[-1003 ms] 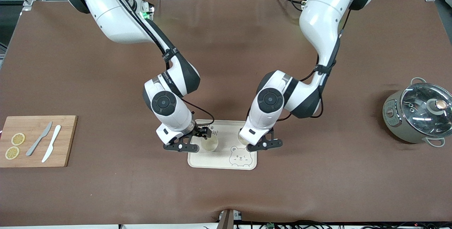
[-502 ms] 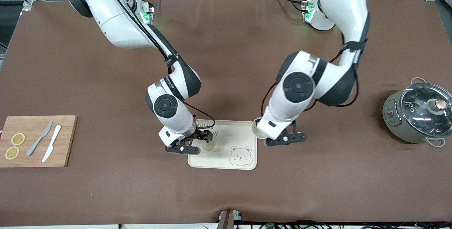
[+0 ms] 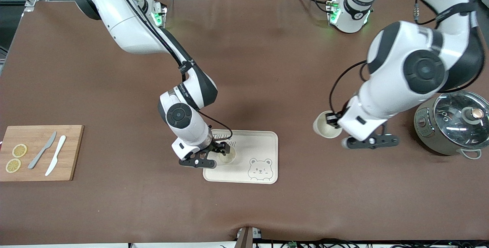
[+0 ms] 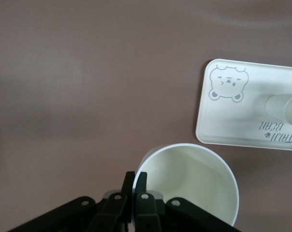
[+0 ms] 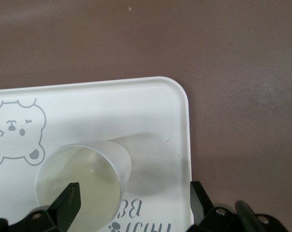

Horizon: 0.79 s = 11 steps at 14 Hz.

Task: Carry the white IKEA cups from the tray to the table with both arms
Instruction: 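Carry the cup with the left gripper toward the steel pot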

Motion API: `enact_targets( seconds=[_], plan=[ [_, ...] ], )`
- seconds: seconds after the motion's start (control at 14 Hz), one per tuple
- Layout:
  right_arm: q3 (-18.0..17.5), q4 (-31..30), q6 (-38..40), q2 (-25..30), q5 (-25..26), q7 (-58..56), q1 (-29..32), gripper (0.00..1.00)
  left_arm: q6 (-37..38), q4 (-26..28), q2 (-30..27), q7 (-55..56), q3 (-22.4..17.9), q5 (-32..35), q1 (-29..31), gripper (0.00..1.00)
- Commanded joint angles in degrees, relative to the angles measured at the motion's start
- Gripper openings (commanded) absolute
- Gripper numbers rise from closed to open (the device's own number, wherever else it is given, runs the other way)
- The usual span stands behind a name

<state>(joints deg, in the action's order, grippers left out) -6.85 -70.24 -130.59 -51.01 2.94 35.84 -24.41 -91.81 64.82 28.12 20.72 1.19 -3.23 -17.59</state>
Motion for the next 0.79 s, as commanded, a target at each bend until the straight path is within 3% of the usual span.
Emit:
enact_targets(
  seconds=[0.0,0.07,0.22,0.5,0.72],
  plan=[
    [-0.3,0.5,-1.2,-1.0,0.2,0.8,0.2,1.0,2.7,1.5,-2.2,-3.8,0.2,-1.1,2.4,0.0],
    [-0.2,0.5,-1.2,-1.3,0.2,0.8,0.2,1.0,3.8,2.1,-2.8,-5.0,0.2,-0.8,3.1,0.0],
    [-0.2,0.5,-1.9,-1.6,0.3,0.8,0.2,1.0,0.7,8.9,-6.9,-6.0,0.2,-0.4,4.4,0.0],
    [-0.2,0.5,-3.3,-2.5,0.9,1.2,-0.4,1.0,-15.8,32.0,-20.4,-10.9,0.3,-0.5,7.4,0.0],
    [1.7,0.5,-3.7,-3.0,0.9,1.2,-1.9,1.0,-18.6,38.8,-24.3,-16.3,0.2,-0.5,9.1,0.0]
  ],
)
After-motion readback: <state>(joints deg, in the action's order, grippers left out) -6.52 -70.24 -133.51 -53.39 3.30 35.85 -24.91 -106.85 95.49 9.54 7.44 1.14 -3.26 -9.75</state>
